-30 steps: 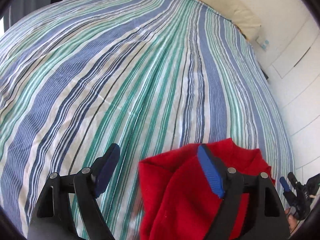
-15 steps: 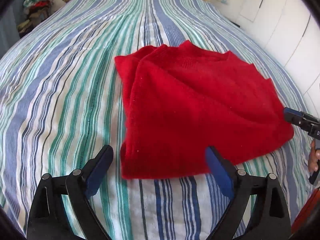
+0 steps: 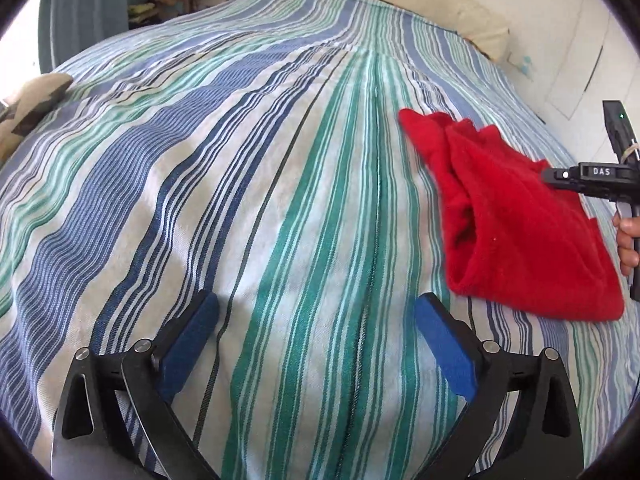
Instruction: Fold small clothes
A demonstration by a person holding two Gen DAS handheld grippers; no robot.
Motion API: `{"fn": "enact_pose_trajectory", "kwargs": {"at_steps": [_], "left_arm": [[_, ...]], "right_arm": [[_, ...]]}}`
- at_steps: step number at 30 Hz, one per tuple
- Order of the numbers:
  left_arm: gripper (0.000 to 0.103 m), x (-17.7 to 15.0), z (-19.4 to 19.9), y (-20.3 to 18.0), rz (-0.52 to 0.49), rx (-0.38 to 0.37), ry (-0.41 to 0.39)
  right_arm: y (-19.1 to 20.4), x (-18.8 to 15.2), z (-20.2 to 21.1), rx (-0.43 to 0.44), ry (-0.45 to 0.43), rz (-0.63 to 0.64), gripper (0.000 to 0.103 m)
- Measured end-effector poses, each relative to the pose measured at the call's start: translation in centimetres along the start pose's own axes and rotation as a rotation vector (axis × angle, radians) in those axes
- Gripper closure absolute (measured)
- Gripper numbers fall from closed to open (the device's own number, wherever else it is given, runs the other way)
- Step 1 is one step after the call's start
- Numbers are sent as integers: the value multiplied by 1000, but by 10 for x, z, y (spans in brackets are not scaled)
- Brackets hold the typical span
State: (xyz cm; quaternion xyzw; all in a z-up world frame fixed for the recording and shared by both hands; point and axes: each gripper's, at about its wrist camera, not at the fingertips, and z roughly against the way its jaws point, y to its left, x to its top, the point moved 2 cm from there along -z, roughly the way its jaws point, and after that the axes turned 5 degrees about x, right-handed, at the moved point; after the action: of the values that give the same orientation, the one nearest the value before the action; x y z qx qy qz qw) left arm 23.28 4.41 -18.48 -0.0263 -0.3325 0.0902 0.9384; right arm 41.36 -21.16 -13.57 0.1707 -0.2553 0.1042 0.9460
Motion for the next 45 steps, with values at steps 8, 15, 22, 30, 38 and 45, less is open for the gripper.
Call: {"fn": "enact_pose_trajectory", "kwargs": {"at_steps": [8, 15, 22, 30, 38, 45], "left_arm": [[1, -1, -2, 1, 14, -27, -3], [1, -1, -2, -1, 5, -19, 1], [1, -1, -3, -1, 5, -18, 2], [1, -1, -3, -1, 7, -20, 2], [1, -1, -3, -1, 4, -16, 2], [1, -1, -3, -1, 4, -16, 2]], "right_arm": [[5, 22, -14, -78, 23, 119, 100], [-24, 17, -39, -93, 94, -9, 84], [-36, -15, 52, 107, -133, -130, 68], [-64, -92, 51, -71, -22, -121, 74], [-109, -107, 115, -96, -167, -271, 37], [-144, -118, 75, 157, -144, -473, 37]]}}
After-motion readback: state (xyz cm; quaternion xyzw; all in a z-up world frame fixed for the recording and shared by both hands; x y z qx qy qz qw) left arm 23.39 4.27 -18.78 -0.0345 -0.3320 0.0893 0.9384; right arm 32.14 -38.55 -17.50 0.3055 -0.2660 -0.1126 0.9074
